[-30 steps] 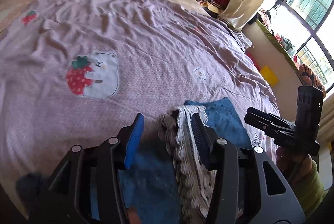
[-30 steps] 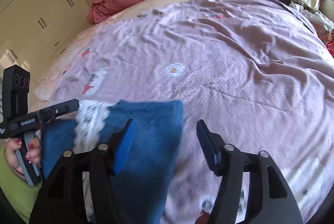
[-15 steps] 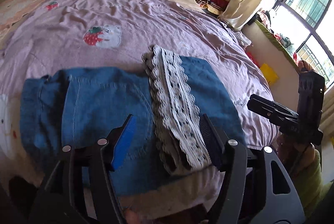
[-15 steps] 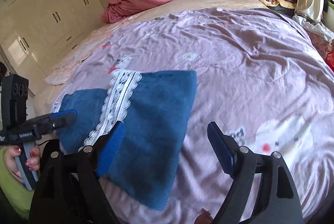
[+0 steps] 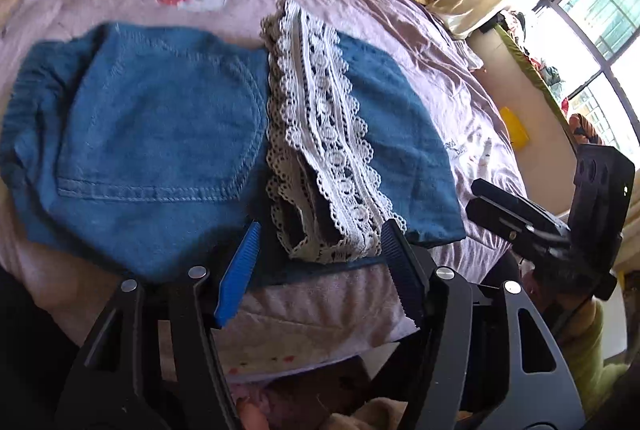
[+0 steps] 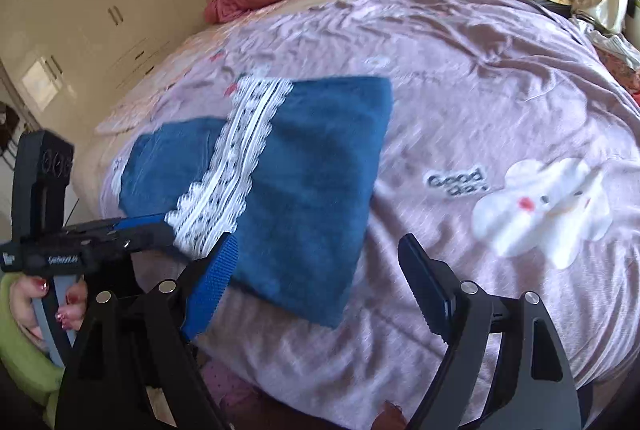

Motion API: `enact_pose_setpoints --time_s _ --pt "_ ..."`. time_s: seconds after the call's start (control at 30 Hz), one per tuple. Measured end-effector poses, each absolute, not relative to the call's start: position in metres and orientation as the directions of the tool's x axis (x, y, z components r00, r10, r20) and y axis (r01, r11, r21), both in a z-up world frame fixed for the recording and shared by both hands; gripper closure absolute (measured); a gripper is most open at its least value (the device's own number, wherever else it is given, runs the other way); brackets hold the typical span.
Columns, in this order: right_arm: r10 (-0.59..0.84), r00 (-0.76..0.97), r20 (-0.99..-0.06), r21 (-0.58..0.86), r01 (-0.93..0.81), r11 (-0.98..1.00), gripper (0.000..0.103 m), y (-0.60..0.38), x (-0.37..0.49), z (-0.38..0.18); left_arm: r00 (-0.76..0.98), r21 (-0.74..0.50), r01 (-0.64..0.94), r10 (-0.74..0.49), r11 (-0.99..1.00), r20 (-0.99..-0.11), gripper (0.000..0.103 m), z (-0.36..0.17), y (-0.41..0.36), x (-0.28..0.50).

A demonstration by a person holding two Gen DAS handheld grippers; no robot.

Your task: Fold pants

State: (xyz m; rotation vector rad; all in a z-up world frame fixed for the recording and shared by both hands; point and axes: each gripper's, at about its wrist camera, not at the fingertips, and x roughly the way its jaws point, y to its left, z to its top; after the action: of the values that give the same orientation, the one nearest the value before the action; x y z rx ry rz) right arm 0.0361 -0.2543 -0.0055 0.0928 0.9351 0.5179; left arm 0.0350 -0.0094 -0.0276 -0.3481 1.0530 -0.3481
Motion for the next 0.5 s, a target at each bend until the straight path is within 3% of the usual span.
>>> enact_pose_setpoints --time_s 0.2,0.27,0.33,0.5 --pt "0.465 0.46 -0.757 0.311 -0.372 0.874 0.022 -0.253 0.041 -0.016 0.414 -0.481 0.065 -0.462 0.874 -0.784 0.07 -0.046 -0.013 0.043" --pt "0.466 0.452 -0.761 0.313 -0.373 0.873 0.022 -0.252 0.042 -0.02 0.415 -0.5 0.048 -0.473 0.865 -0.778 0.084 -0.049 -0.012 0.046" --pt "0.455 0.45 -0.768 0.305 -0.367 0.879 0.022 -0.249 0.044 -0.024 0.423 -0.499 0.048 -0.471 0.865 -0.775 0.09 -0.048 -0.011 0.046" --pt "0.463 0.453 -0.762 0.298 -0.389 0.872 0.022 -0.241 0.044 -0.021 0.47 -0.474 0.069 -0.448 0.878 -0.761 0.091 -0.028 0.001 0.034"
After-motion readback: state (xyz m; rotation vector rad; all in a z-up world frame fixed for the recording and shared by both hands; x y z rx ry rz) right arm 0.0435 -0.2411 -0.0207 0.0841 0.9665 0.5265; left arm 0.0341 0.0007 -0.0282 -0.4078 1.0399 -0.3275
